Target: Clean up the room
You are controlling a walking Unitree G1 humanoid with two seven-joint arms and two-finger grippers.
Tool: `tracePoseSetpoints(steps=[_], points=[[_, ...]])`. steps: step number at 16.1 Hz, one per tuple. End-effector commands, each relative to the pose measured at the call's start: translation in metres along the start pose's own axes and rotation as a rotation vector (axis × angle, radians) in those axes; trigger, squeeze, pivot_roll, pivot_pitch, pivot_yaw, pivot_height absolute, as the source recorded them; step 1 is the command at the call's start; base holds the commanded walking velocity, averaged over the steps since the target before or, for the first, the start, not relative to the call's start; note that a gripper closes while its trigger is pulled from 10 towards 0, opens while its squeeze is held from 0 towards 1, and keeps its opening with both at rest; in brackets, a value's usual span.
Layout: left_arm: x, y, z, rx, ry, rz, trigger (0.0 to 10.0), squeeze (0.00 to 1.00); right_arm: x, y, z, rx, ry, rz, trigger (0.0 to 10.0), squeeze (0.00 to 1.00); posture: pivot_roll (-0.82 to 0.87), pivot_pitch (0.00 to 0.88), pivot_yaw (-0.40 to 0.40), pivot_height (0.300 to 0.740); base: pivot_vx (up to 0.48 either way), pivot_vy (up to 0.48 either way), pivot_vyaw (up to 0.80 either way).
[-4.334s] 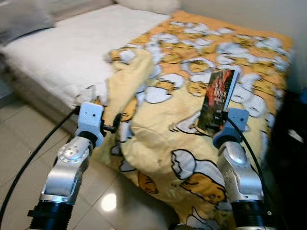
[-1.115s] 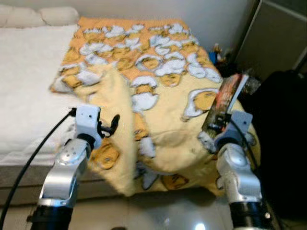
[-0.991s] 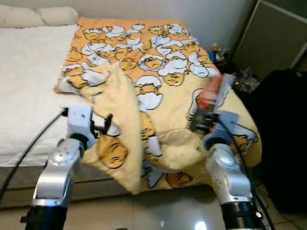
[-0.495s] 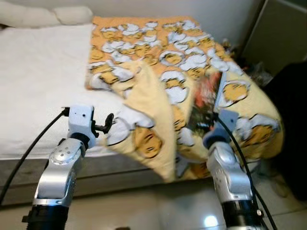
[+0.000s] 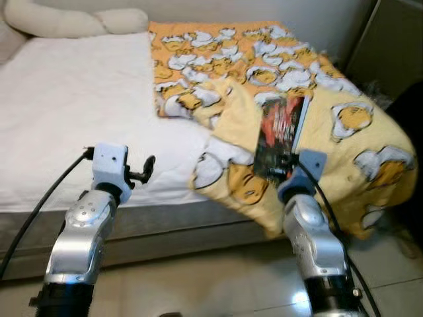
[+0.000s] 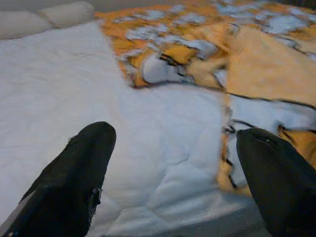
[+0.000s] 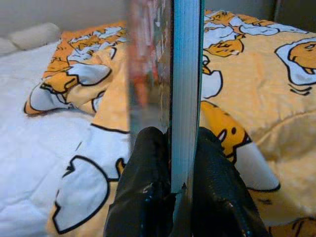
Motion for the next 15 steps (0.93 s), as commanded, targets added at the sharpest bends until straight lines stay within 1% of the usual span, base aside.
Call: tracePoseSetpoints(steps=[1,6,10,12,15], points=[[0.0017,-0.0040,-0.0006,0.007,0.003,0.009,10.0,0.00,0.0087,0.0008,0.0006,-0.005,0.035,0.004,10.0,0.00,0.06,0.000,-0.008,0.740,0.000,0.431,0.00],[0.0017,-0.0034,0.0010,0.005,0.005,0.006,10.0,0.00,0.0081,0.0009,0.0004,0.004,0.031,-0.001,10.0,0.00,0.06,0.000,-0.013,0.740,0.000,0.431,0.00],[0.0002,-0.0024,0.0005,0.000,0.004,0.006,10.0,0.00,0.0112,0.0007,0.0004,0.010,0.049,0.004,10.0,0.00,0.06,0.000,-0.007,0.740,0.000,0.430,0.00],[0.0018,-0.0062,0.0001,0.011,0.008,0.007,10.0,0.00,0.0107,-0.0030,0.0001,0.033,0.045,-0.001,10.0,0.00,0.06,0.000,-0.008,0.740,0.000,0.428,0.00],[0.0007,-0.0049,0.0002,0.007,0.007,0.006,10.0,0.00,0.0138,-0.0049,0.0016,0.049,0.056,-0.017,10.0,0.00,0.05,0.000,-0.002,0.740,0.000,0.431,0.00]])
Point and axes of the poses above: a point about 5 cm out from each wrist's last joint towards the gripper, its own z axis pointing out of the wrist towards the gripper, its own x axis along the axis of the wrist's last joint, y = z × x, the point moved 1 cm from there along z, pointing out of the wrist towards the gripper, and after that the axes turned 6 degrees about z, right-handed, at the moved point
